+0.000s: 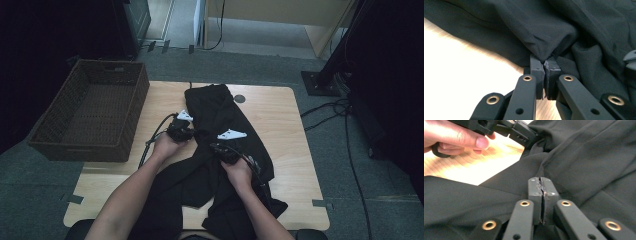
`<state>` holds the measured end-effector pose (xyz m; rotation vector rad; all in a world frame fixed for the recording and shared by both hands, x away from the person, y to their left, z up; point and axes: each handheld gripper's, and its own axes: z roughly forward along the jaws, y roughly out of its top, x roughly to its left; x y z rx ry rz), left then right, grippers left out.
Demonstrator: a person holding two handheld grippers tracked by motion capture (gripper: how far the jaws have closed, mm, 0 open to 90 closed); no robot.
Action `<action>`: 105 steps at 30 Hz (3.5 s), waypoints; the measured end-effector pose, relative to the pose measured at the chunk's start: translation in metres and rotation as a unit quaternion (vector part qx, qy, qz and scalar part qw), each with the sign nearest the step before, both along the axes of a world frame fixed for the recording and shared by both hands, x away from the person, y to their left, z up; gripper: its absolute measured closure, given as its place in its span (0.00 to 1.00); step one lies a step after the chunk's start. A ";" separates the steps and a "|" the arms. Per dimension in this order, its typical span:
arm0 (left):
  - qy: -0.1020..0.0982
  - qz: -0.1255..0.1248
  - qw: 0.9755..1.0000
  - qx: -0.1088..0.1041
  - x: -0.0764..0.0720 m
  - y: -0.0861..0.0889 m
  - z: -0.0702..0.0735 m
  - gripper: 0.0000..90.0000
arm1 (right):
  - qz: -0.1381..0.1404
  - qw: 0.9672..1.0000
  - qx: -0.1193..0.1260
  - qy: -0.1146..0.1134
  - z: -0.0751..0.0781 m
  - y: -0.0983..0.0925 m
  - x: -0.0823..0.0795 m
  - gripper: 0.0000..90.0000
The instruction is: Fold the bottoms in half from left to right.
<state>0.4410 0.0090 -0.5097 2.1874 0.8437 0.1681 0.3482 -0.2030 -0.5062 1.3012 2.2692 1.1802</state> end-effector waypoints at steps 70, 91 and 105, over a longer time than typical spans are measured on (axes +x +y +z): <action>-0.003 0.045 0.999 0.028 0.001 0.030 0.002 0.76 | -0.105 0.994 0.009 0.009 0.008 -0.096 0.043 0.98; 0.010 0.019 1.000 -0.017 -0.022 0.025 0.012 0.71 | -0.053 0.998 0.039 -0.009 0.018 -0.072 -0.008 0.74; 0.000 0.052 0.998 -0.027 -0.019 0.028 0.003 0.73 | 0.012 0.999 0.038 0.005 -0.004 -0.030 -0.039 0.57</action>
